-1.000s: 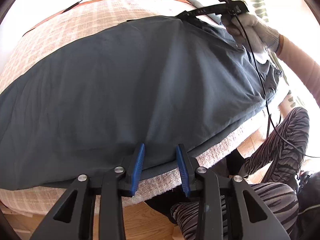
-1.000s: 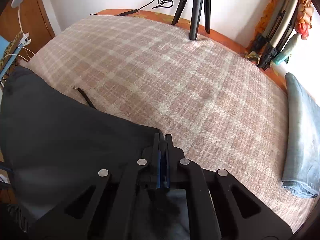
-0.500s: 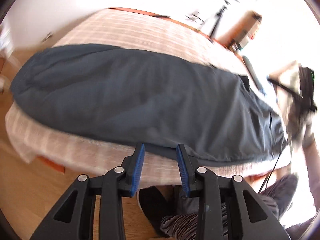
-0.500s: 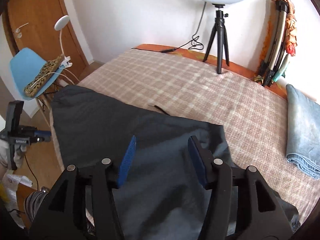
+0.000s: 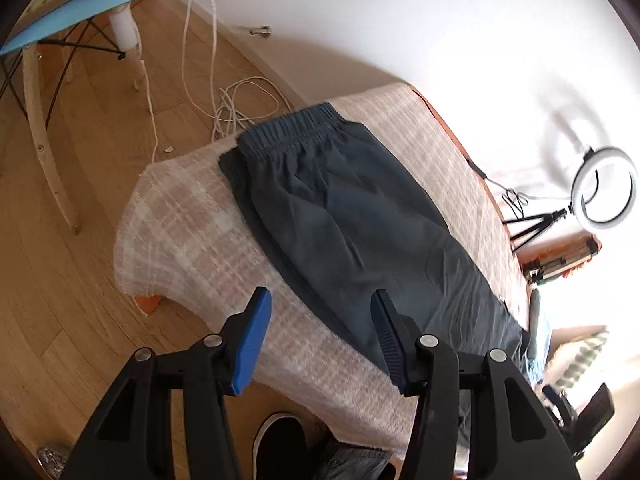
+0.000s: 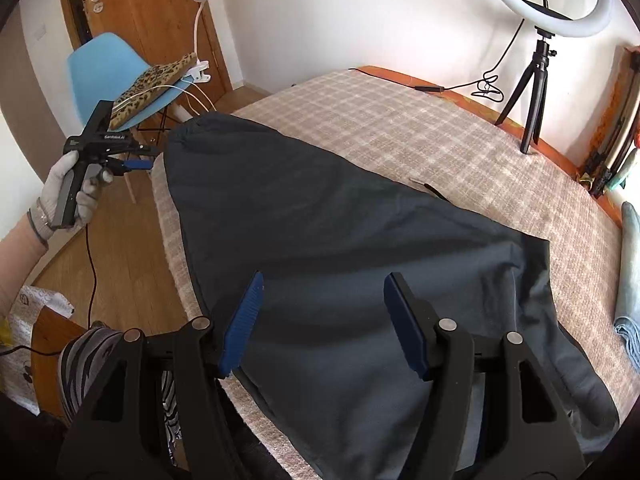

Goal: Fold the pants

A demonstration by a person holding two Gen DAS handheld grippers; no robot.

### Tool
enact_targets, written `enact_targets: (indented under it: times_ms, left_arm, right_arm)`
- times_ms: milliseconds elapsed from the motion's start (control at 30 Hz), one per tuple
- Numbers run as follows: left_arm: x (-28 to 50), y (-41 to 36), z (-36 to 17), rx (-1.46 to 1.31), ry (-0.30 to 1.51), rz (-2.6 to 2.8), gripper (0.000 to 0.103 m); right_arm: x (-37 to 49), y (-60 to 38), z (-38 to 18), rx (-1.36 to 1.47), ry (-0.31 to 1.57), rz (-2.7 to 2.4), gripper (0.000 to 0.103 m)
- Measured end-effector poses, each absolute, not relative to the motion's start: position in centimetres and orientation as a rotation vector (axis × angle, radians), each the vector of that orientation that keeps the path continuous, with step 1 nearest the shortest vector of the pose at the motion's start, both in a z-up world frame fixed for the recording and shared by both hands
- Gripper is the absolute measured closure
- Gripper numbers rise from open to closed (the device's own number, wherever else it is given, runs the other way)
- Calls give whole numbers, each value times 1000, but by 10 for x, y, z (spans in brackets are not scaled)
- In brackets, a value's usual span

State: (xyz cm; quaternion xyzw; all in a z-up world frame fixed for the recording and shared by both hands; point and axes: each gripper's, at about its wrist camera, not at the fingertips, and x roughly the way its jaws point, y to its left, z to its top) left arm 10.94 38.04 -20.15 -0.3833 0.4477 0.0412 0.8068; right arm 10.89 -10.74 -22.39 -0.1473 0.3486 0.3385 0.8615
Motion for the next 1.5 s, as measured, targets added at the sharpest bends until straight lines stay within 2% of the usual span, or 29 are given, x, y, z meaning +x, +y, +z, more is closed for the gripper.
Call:
enact_targets:
  times_ms: [400, 833, 900, 967, 1067, 1233, 1500]
  left_arm:
    - [139, 427, -231, -932, 908, 196, 54]
    - [153, 429, -233, -946, 804, 224, 54]
    - [155, 428, -232, -926, 801, 234, 58]
    - [155, 429, -233, -909, 799, 251, 71]
    - [152, 431, -236, -915, 779, 253, 79]
    - [153, 424, -233, -827, 768, 263, 84]
    - [152, 395, -213, -592, 717, 277, 87]
  right_arm:
    - [114, -115, -225, -282, 745, 664, 37]
    - [125, -119, -232, -255, 764, 644, 37]
    - [127, -116, -232, -257, 767, 648, 37]
    - [129, -112, -232, -255, 769, 653, 37]
    - [132, -104, -231, -252, 776, 663, 37]
    - [140, -83, -226, -263, 801, 680, 37]
    - [172, -3, -192, -250, 846, 784, 37]
